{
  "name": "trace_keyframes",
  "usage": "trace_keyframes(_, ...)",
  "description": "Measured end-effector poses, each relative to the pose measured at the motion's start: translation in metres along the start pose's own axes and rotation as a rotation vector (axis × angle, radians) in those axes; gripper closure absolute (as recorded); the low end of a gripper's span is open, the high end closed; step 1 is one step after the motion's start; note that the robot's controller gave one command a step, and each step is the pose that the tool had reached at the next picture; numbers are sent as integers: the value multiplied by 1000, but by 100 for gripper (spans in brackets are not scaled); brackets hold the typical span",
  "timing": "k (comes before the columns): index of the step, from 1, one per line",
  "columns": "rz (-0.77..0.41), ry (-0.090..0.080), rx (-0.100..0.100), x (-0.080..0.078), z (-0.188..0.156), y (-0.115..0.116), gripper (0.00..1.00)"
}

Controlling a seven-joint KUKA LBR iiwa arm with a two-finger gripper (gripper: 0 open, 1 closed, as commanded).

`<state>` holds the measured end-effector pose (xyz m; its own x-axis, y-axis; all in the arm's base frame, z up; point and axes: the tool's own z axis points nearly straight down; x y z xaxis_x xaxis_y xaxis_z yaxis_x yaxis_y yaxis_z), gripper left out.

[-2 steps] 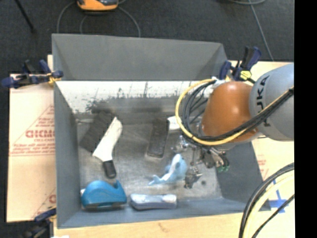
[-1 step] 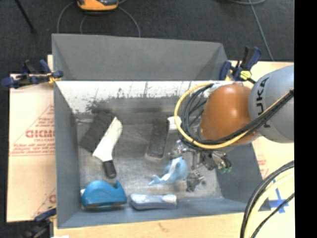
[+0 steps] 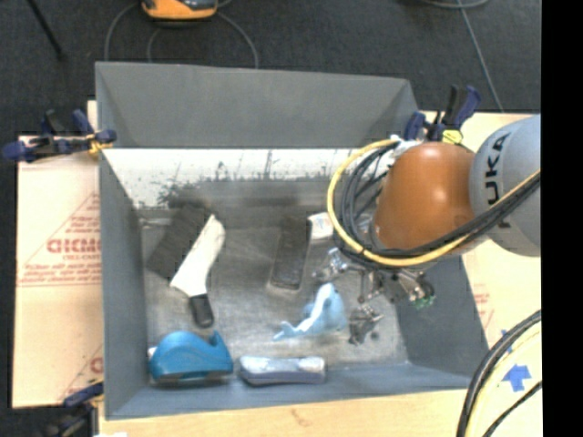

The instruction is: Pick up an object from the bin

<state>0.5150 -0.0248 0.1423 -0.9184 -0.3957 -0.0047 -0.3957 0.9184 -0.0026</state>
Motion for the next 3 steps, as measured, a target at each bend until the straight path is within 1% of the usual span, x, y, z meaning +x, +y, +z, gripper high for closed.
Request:
trace_keyframes(1,-207,-2,1,-7,60,0,0)
trace_keyframes(2,-396,-15,10,-15,72,4,100)
trace_keyframes(3,-420,-10,7,-13,69,5,100)
